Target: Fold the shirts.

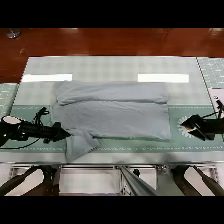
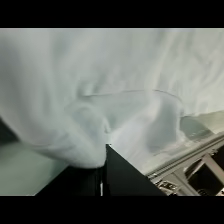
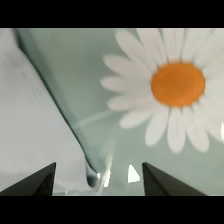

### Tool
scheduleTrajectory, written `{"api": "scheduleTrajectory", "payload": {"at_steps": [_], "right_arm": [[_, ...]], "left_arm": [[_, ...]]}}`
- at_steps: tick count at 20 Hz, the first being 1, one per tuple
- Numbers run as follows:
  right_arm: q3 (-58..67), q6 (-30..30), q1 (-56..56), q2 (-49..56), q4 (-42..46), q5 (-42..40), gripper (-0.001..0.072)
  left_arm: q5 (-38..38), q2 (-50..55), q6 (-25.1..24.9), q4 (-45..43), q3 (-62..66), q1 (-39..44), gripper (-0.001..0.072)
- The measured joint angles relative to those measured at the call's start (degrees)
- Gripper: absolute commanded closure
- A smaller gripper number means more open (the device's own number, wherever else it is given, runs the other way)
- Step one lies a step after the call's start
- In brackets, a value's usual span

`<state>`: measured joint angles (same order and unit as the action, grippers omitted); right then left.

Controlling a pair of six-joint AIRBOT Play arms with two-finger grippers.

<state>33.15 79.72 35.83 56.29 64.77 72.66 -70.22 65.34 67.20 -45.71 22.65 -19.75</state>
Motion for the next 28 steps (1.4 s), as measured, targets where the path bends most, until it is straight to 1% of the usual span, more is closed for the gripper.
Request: {"api": "scheduleTrajectory", "payload": {"at_steps": [3, 7, 10, 11, 12, 13, 14, 16, 21, 25, 28], "right_arm": [[-3.26, 1.38, -3.08, 1.11, 0.04, 0.96, 0.0093], [-4.83, 1.77, -8.94, 5.29, -1.07, 1.03, 0.0093], [-5.01, 1.53, -12.7, 8.24, -5.7, -0.57, 0.0094], [-4.9, 1.4, -13.81, 9.09, -7.45, -1.95, 0.0108], [-4.63, 1.07, -14.93, 9.99, -8.79, -3.37, 0.0283], [-4.24, 0.52, -16.13, 10.73, -9.6, -5.7, 0.0611], [-3.69, -0.2, -17.4, 11.5, -9.7, -7.48, 0.0675], [-1.44, -1.62, -19.39, 12.17, -10.88, -8.94, 0.0675], [8.68, -2.73, -21.16, 13.09, -12.33, -7.21, 0.0675], [18.43, -1.73, -21.51, 16.87, -12.9, -6.97, 0.0675], [25.16, -1.18, -21.57, 22.18, -14.38, -7.63, 0.0675]], "left_arm": [[-0.28, -0.02, -1.36, 2.27, 0.17, 0.24, 0.0687], [-0.17, -0.02, -2.51, 3.34, 0.22, 0.42, 0.0687], [0.26, -0.02, -2.84, 3.76, 0.22, 0.46, 0.0687], [0.44, -0.02, -2.97, 3.78, 0.26, 0.46, 0.0687], [0.5, -0.02, -3.06, 4.0, 0.26, 0.46, 0.0687], [0.63, -0.02, -3.37, 4.31, 0.28, 0.46, 0.0686], [0.74, -0.02, -3.67, 4.48, 0.35, 0.42, 0.0687], [0.61, -0.02, -4.09, 4.96, 1.4, 0.04, 0.0687], [-0.68, 0.13, -4.0, 6.23, 9.01, -1.4, 0.0687], [2.05, 3.1, -1.44, 7.02, 17.94, 0.37, 0.0687], [4.59, 9.31, 0.39, 7.21, 26.86, 3.1, 0.0688]]}}
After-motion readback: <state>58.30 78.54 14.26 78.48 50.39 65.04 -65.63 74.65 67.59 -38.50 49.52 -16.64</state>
